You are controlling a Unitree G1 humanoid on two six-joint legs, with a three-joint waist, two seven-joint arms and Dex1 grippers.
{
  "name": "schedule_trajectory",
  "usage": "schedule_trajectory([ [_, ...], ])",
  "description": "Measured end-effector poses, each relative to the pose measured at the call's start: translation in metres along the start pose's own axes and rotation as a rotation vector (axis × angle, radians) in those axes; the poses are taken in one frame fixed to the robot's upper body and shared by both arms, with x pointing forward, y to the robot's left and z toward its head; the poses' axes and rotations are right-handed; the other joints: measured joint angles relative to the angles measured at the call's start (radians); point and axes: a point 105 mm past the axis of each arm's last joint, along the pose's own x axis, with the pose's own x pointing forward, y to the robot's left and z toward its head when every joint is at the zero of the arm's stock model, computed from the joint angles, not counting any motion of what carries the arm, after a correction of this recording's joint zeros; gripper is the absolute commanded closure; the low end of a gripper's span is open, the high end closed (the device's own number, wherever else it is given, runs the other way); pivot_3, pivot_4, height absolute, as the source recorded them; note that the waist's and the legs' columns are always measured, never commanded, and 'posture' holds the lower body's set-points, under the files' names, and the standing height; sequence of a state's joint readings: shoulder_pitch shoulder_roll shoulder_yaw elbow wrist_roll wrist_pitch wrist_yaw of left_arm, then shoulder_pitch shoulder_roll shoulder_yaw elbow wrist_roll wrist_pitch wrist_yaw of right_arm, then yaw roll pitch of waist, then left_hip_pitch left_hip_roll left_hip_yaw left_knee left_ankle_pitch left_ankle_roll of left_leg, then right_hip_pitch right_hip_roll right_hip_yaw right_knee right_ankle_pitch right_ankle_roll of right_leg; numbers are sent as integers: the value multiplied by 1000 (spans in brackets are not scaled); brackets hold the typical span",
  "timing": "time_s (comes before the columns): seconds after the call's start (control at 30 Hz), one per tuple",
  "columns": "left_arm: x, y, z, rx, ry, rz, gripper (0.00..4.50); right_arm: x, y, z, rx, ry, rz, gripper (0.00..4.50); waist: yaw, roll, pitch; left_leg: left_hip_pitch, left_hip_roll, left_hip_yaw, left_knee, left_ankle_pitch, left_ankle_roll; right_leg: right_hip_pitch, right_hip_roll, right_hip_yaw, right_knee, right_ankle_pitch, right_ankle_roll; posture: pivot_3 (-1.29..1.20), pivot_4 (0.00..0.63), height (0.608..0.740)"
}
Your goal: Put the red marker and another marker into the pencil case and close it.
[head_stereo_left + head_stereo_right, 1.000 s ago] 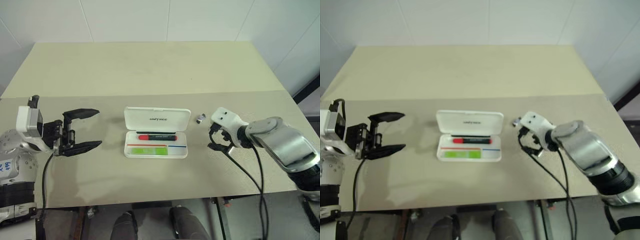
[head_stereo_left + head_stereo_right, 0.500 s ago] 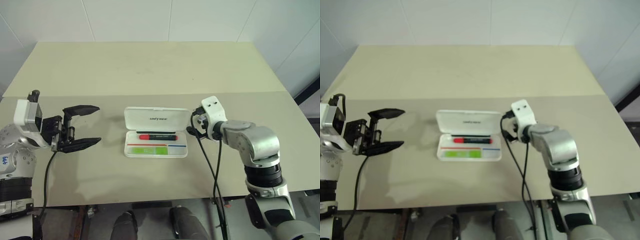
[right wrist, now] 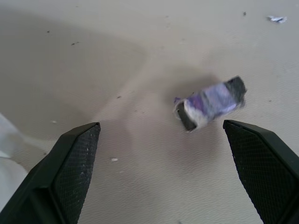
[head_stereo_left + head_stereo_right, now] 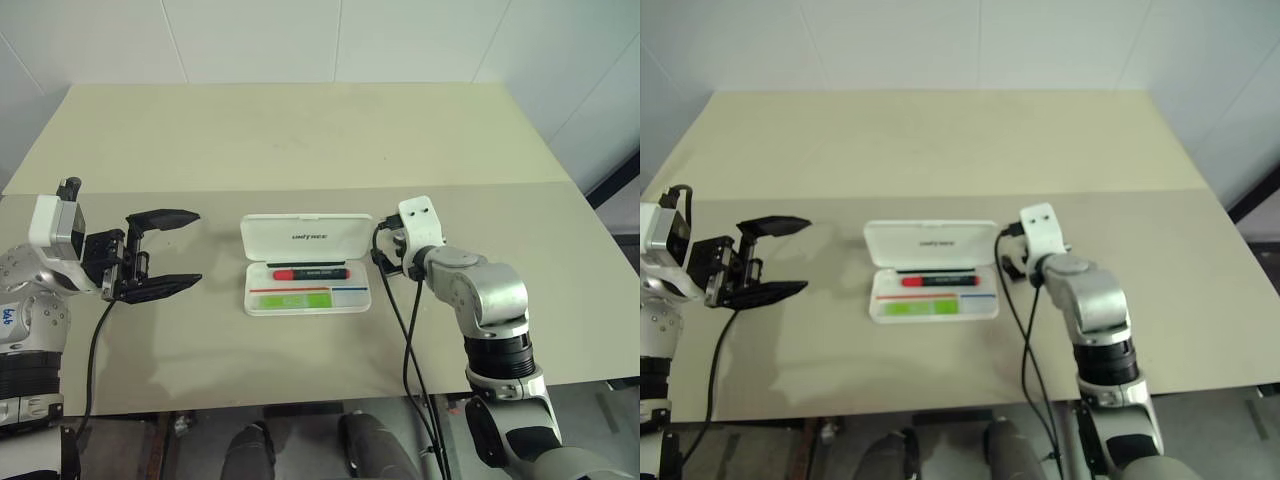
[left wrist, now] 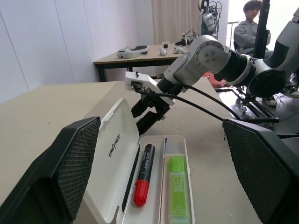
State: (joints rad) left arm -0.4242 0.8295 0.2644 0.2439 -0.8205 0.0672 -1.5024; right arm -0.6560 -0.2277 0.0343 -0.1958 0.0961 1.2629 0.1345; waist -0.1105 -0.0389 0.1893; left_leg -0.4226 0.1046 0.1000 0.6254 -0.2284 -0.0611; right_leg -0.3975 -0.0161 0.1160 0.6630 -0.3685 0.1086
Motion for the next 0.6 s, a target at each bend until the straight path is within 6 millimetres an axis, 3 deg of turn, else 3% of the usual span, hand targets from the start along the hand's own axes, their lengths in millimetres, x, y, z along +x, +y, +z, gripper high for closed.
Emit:
schedule_trajectory([
  [0.6,0,-1,0,3,1,-1,0,26,14,8,169,-61,-106,51,-14,-1,-1,1,0,-1,2,1,0,0,1,0,6,1,-1,0,150,740],
])
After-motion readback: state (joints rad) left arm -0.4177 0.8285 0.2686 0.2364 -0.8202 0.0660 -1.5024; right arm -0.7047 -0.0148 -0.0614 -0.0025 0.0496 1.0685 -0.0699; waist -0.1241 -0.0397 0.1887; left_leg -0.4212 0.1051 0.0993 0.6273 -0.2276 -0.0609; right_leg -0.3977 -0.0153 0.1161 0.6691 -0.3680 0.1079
